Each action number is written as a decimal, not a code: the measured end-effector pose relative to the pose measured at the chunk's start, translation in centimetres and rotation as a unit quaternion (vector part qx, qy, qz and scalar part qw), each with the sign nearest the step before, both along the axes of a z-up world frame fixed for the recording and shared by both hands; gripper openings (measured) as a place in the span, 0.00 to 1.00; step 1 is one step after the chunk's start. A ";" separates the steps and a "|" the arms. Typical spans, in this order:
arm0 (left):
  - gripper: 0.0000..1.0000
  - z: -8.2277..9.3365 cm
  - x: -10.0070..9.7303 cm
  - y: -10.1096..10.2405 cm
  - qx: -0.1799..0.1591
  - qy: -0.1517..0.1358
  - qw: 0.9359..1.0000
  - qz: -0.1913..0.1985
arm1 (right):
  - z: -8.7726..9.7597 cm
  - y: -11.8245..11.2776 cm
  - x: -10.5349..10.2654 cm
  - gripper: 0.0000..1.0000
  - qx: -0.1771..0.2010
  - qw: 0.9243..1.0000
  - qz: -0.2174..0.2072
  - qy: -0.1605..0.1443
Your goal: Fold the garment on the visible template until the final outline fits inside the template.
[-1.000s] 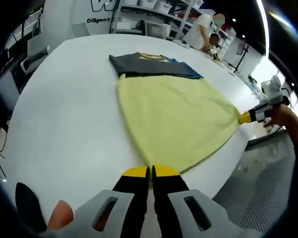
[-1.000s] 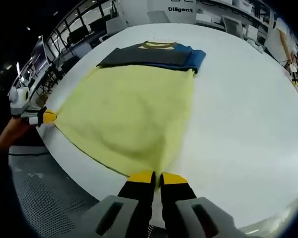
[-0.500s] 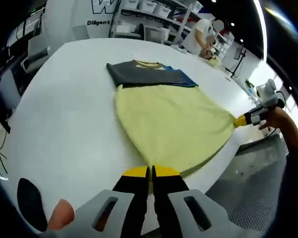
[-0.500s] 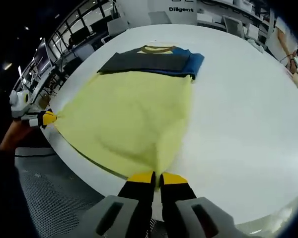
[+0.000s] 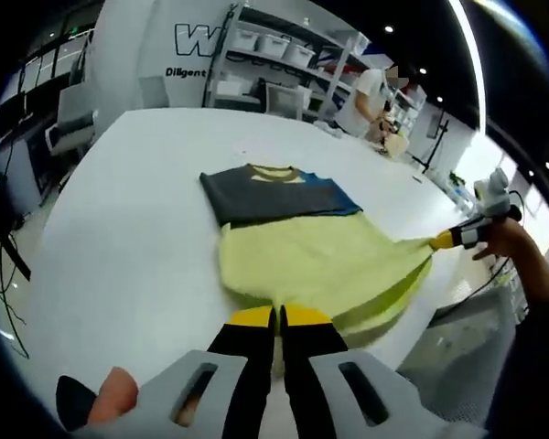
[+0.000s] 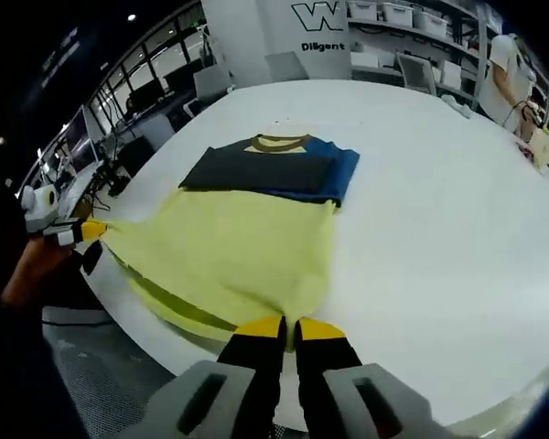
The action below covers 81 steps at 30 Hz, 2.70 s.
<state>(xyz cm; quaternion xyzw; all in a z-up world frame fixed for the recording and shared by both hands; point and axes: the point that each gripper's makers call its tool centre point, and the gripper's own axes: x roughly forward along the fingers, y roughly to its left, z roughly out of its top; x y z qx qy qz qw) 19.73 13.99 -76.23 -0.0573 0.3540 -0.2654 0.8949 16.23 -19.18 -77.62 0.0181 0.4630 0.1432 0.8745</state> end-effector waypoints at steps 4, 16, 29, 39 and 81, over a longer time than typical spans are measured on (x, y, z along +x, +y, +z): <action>0.00 0.7 0.7 -0.1 -0.002 -0.008 1.000 0.000 | 1.1 0.0 0.8 0.00 -0.004 1.000 0.000 -0.015; 0.00 4.3 4.5 -0.8 -0.005 -0.050 0.999 -0.006 | 5.0 -0.5 4.5 0.00 -0.004 0.998 -0.005 -0.064; 0.00 7.6 13.0 -1.3 0.015 -0.100 0.995 -0.005 | 9.1 -0.9 13.1 0.00 -0.022 0.992 0.005 -0.120; 0.00 7.4 19.0 -2.1 0.027 -0.111 0.993 0.001 | 9.4 -1.4 18.4 0.00 -0.027 0.991 0.002 -0.133; 0.00 -5.8 33.3 -3.5 0.055 -0.038 0.996 0.053 | -3.1 -3.1 33.5 0.00 -0.047 0.995 -0.002 -0.092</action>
